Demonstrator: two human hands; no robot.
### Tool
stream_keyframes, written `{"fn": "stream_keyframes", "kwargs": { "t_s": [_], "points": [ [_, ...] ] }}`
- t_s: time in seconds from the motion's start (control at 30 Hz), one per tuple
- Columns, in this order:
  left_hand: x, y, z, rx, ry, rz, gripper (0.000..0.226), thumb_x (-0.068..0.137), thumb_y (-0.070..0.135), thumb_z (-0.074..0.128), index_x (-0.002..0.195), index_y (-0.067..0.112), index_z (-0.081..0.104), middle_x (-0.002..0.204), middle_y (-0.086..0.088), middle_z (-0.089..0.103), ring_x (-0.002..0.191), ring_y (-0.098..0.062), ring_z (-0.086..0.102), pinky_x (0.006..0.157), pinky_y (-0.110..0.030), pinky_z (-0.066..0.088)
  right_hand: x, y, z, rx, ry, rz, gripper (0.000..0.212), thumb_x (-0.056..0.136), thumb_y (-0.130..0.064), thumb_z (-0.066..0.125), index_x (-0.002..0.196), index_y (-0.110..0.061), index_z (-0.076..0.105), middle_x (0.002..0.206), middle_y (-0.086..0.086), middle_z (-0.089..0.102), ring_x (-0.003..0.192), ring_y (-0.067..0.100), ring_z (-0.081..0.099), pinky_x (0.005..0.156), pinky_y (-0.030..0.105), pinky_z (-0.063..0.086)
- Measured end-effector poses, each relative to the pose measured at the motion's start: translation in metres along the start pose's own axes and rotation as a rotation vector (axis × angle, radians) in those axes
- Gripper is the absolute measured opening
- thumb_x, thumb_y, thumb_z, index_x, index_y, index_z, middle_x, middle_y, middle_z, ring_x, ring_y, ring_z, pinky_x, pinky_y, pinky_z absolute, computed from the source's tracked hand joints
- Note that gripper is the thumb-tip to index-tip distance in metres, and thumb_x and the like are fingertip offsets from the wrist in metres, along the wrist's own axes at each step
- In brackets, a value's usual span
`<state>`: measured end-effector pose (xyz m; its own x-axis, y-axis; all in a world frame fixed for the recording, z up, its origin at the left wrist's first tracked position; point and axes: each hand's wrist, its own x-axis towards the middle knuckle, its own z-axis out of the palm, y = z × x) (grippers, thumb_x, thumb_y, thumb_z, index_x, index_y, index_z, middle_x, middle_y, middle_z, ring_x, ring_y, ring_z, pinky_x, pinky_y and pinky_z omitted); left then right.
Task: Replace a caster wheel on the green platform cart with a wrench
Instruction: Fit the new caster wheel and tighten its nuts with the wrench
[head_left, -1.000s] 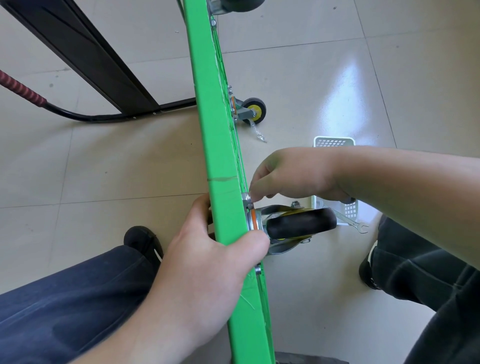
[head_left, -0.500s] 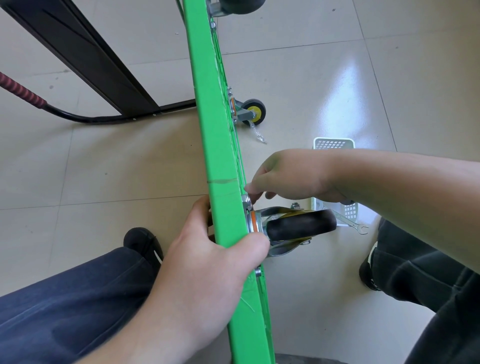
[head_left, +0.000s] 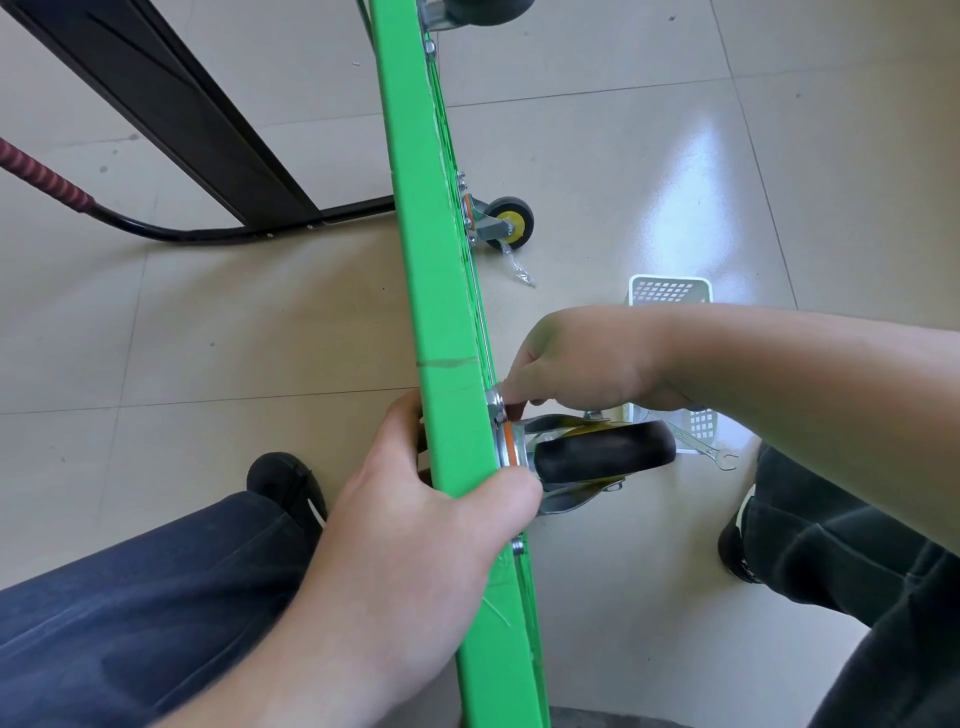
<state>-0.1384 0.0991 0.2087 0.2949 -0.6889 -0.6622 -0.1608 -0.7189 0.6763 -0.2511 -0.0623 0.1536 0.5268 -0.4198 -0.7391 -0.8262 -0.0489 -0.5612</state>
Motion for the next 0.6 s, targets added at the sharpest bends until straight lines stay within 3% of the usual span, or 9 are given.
{"fn": "stream_keyframes", "kwargs": {
  "t_s": [0.1,0.13,0.23,0.37,0.5,0.6],
  "points": [
    [0.0001,-0.0007,-0.0004,-0.001,-0.001,0.003,0.045,0.069,0.045,0.067,0.113,0.04,0.065,0.097,0.012,0.076,0.089,-0.013,0.073,0.085,-0.05,0.06,0.0003,-0.0008,-0.0018,0.06,0.019,-0.004,0.032,0.1,-0.045,0.058,0.096,-0.021,0.079,0.116,-0.001,0.069,0.11,0.022,0.063,0.096,0.035,0.051],
    [0.0001,-0.001,-0.0006,0.0,-0.002,0.004,0.044,0.07,0.046,0.068,0.113,0.04,0.065,0.098,0.012,0.076,0.089,-0.013,0.073,0.085,-0.05,0.06,0.0004,-0.0011,-0.0029,0.093,0.016,-0.01,0.028,0.099,-0.041,0.059,0.093,-0.021,0.079,0.116,-0.002,0.071,0.111,0.021,0.064,0.097,0.034,0.051],
    [0.0001,-0.0022,-0.0009,-0.008,-0.009,0.006,0.043,0.071,0.046,0.068,0.114,0.04,0.065,0.097,0.012,0.076,0.089,-0.014,0.074,0.085,-0.051,0.06,-0.0002,-0.0011,-0.0042,0.13,-0.024,-0.023,0.015,0.091,-0.032,0.071,0.097,-0.02,0.077,0.103,-0.008,0.069,0.105,0.017,0.063,0.089,0.03,0.048],
    [0.0004,-0.002,-0.0008,-0.006,-0.007,0.002,0.045,0.07,0.046,0.068,0.114,0.042,0.065,0.097,0.012,0.076,0.088,-0.012,0.073,0.085,-0.05,0.06,0.0009,0.0002,-0.0006,0.099,-0.048,-0.014,0.019,0.084,-0.034,0.081,0.098,-0.021,0.078,0.095,-0.01,0.063,0.093,0.012,0.055,0.076,0.027,0.039],
    [0.0006,-0.0017,-0.0003,-0.003,-0.005,-0.003,0.044,0.069,0.046,0.068,0.113,0.041,0.065,0.096,0.012,0.076,0.087,-0.013,0.074,0.084,-0.051,0.061,-0.0001,0.0018,-0.0019,0.081,-0.035,-0.012,0.02,0.09,-0.038,0.076,0.097,-0.02,0.077,0.094,-0.011,0.061,0.099,0.016,0.054,0.087,0.03,0.039],
    [-0.0001,-0.002,-0.0004,0.002,-0.001,-0.003,0.042,0.069,0.046,0.067,0.11,0.038,0.066,0.095,0.01,0.075,0.088,-0.015,0.073,0.084,-0.051,0.06,-0.0026,0.0003,-0.0012,0.029,-0.032,-0.012,0.021,0.097,-0.043,0.067,0.091,-0.023,0.074,0.085,-0.013,0.056,0.083,0.011,0.053,0.072,0.027,0.041]
  ]
}}
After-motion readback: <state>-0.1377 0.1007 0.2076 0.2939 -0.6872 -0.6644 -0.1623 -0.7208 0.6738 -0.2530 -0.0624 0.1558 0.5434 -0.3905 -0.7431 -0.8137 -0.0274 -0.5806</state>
